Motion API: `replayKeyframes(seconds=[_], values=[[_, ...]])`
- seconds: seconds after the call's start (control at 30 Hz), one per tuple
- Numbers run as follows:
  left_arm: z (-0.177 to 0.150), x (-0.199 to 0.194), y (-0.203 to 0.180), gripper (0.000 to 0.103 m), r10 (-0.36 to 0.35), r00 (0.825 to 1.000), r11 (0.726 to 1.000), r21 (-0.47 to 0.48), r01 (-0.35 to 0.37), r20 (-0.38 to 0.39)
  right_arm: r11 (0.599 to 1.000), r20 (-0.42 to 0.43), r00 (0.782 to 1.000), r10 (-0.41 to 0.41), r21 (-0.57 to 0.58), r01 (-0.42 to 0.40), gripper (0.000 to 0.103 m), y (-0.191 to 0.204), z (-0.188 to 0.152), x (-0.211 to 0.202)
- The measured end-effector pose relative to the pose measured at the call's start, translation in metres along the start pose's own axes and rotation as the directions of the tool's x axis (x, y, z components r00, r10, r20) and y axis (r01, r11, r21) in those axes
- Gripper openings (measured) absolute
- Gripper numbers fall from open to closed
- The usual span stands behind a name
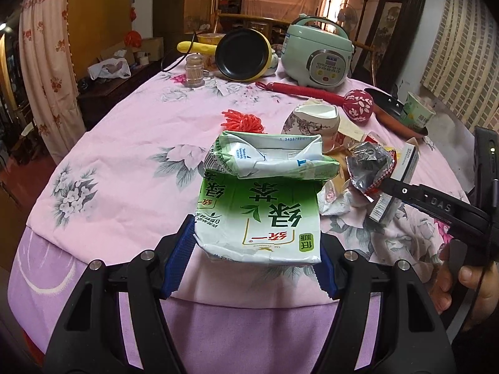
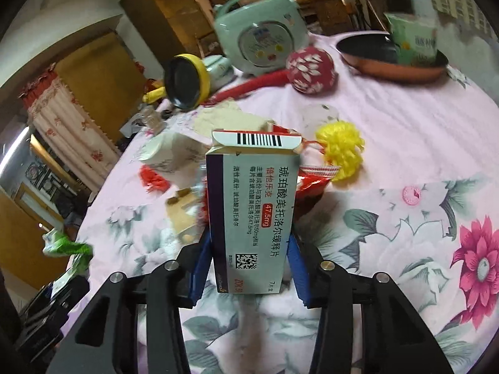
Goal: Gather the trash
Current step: 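Carry the tea carton and medicine box off the table toward the red basket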
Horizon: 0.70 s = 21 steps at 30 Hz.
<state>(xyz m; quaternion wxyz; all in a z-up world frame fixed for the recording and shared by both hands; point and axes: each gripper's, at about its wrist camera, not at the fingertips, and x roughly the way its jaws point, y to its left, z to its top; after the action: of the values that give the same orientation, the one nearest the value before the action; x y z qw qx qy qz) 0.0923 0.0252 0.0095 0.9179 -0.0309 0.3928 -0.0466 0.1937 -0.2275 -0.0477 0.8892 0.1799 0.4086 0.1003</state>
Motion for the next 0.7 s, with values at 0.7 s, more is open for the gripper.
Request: replayKeyframes(seconds=[0.7], values=[[-0.030,-0.058,0.018,0.067,0.005,0.997,0.999,-0.035,-0.002,0.081,0.993,0.036,0.998,0.041,-0.111,-0.037,0.046,0.038,-0.051,-0.076]])
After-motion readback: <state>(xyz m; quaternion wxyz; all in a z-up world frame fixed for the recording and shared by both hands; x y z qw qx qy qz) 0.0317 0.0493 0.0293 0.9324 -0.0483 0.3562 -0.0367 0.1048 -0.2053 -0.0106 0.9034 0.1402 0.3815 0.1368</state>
